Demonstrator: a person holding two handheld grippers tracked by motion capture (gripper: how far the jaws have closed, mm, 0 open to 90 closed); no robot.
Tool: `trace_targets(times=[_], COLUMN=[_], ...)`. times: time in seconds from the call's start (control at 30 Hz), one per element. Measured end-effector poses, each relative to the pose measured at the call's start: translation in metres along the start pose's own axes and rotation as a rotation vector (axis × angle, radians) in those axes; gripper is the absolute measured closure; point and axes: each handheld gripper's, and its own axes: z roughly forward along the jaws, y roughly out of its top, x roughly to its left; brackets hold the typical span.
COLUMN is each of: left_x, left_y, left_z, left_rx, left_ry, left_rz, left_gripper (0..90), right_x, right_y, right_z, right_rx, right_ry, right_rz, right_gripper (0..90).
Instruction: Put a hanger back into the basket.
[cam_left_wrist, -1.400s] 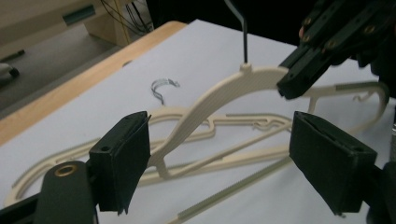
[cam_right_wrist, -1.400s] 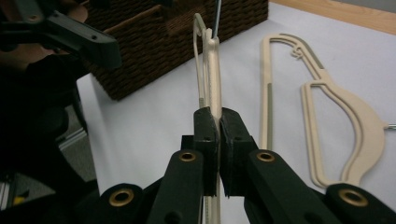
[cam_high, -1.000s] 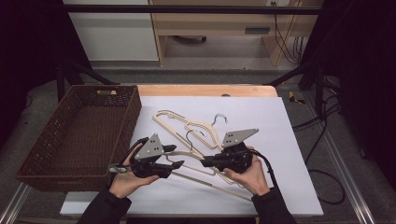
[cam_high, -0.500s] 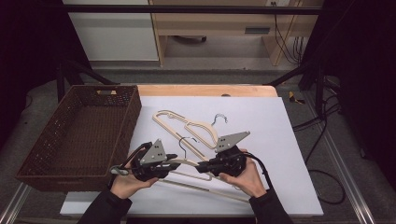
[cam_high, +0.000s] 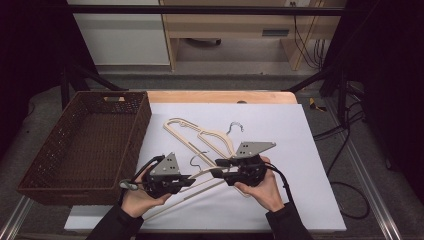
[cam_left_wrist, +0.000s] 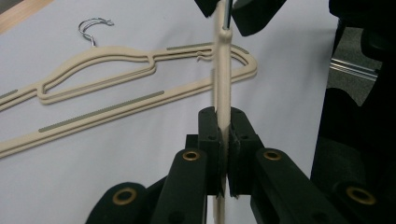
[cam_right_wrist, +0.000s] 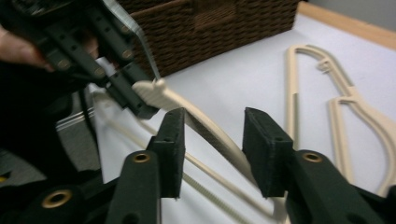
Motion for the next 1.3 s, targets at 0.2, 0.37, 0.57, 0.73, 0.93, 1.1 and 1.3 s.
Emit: trace_targets(times=[0.2,0.37,0.57,0.73,0.93,1.1,1.3], left_x=[0.008,0.013,0.016,0.022,0.040,0.058,0.084], left_y=[-0.002,-0.002,0.000,0.015,0.036,0.038,0.032], left_z=[-0.012,-0.030,-0.059,-0.092,-0.127,-0.145,-0.165], left_rx=[-0.051,-0.103,-0.173,-0.211,-0.232,-0.253,-0.230], left_ry=[0.041,0.095,0.168,0.223,0.279,0.275,0.330], left_rz=[-0.087,-0.121,-0.174,-0.173,-0.135,-0.138,-0.165], left_gripper=[85.8,85.8,85.8,85.8,85.7,85.8,85.8], right_x=[-0.007,-0.018,-0.031,-0.040,-0.043,-0.044,-0.045], right_y=[0.000,-0.006,-0.017,-0.025,-0.030,-0.033,-0.035], right_z=[-0.020,-0.039,-0.051,-0.064,-0.073,-0.080,-0.086], right_rx=[-0.101,-0.149,-0.143,-0.169,-0.196,-0.218,-0.225], right_ry=[-0.092,-0.213,-0.311,-0.368,-0.411,-0.440,-0.456], right_rz=[0.044,0.079,0.125,0.168,0.195,0.204,0.206], right_gripper=[34.9,24.3,21.0,19.6,17.3,16.2,13.4])
